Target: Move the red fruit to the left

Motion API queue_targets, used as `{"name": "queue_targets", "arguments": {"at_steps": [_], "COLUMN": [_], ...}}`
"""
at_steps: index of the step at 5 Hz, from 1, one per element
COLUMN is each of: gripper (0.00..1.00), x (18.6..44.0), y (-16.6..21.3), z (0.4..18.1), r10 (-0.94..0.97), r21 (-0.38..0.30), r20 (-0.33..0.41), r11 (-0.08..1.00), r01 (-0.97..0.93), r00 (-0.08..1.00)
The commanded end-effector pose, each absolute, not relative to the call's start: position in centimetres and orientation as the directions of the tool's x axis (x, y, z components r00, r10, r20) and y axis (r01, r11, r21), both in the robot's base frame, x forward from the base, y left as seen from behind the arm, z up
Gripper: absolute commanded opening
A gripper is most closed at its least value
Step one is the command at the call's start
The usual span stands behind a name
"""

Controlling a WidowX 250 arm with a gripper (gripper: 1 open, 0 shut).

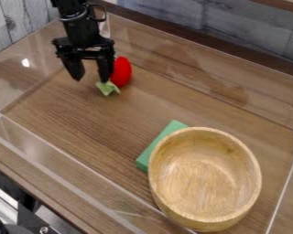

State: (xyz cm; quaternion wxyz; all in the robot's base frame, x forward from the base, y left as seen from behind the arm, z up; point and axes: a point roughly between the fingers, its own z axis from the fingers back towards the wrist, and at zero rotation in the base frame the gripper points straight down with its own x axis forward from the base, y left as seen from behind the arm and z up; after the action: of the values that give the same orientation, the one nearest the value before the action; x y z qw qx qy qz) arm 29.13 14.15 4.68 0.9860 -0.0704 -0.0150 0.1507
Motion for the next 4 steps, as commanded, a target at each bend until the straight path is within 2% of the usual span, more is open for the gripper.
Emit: {"name": "queue_targets", "arguments": {"at_steps": [1, 3, 4], "gripper": [1.00, 1.00, 1.00], "x": [30.7, 32.2, 32.0], "y": [14.8, 14.1, 13.6], "z": [8.2, 8.3, 7.9], "r10": [0.348, 0.323, 0.381], "r21": [-0.123, -0.131, -0.135], "r20": [0.098, 0.101, 0.098], "r11": [0.934, 0.942, 0.920], "r01": [-0.336, -0.309, -0.367], "r00": [0.932, 0.941, 0.919]}}
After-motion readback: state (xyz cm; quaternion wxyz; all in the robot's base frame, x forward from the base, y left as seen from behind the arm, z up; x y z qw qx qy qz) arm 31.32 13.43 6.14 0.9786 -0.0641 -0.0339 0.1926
